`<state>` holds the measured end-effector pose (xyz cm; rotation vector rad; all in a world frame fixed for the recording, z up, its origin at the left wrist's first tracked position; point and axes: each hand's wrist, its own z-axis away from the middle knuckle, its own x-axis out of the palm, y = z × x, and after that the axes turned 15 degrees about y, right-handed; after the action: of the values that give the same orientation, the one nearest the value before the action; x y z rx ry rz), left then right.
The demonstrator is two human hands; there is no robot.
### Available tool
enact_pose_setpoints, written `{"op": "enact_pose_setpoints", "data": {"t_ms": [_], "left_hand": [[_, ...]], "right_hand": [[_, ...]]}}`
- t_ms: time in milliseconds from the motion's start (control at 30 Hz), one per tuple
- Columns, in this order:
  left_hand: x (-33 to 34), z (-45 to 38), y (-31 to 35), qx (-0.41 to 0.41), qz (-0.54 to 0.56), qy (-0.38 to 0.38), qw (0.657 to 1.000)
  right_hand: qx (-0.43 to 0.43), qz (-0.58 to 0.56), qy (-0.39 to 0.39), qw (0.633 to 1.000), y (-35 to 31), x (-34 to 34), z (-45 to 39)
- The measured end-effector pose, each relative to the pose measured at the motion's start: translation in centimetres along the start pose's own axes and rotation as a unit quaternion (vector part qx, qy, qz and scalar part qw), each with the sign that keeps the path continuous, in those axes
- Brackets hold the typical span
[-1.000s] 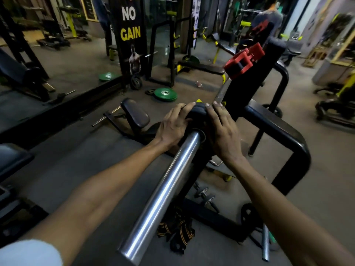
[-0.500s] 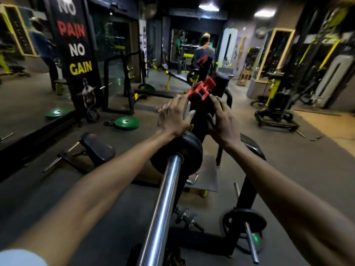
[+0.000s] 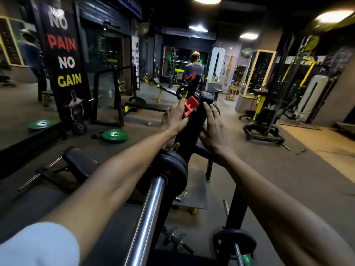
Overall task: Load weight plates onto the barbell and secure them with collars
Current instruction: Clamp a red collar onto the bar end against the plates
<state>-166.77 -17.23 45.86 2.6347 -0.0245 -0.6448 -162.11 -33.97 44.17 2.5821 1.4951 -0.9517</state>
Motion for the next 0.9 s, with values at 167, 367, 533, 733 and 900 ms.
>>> {"op": "enact_pose_setpoints", "data": {"t_ms": [167, 367, 533, 733, 900], "left_hand": [[-1.9, -0.9, 0.1, -0.012, 0.018, 0.071, 0.997], [-6.4, 2.2, -0.3, -0.010, 0.117, 0.051, 0.992], [-9.8, 6.7, -1.8, -0.025, 0.166, -0.007, 0.986], [-13.4, 11.2, -2.5, -0.011, 0.207, -0.076, 0.975], [-16.8, 15.4, -2.7, -0.063, 0.221, -0.066, 0.971]], "right_hand": [[-0.007, -0.007, 0.024, 1.000, -0.5, -0.9, -0.7], [-0.004, -0.067, 0.052, 0.996, -3.4, -2.2, 0.2], [-0.064, -0.123, 0.013, 0.990, -6.5, -3.5, 4.4], [-0.045, -0.151, -0.027, 0.987, -8.5, -3.8, 8.8], [-0.086, -0.197, -0.056, 0.975, -9.8, -5.4, 11.6]]}}
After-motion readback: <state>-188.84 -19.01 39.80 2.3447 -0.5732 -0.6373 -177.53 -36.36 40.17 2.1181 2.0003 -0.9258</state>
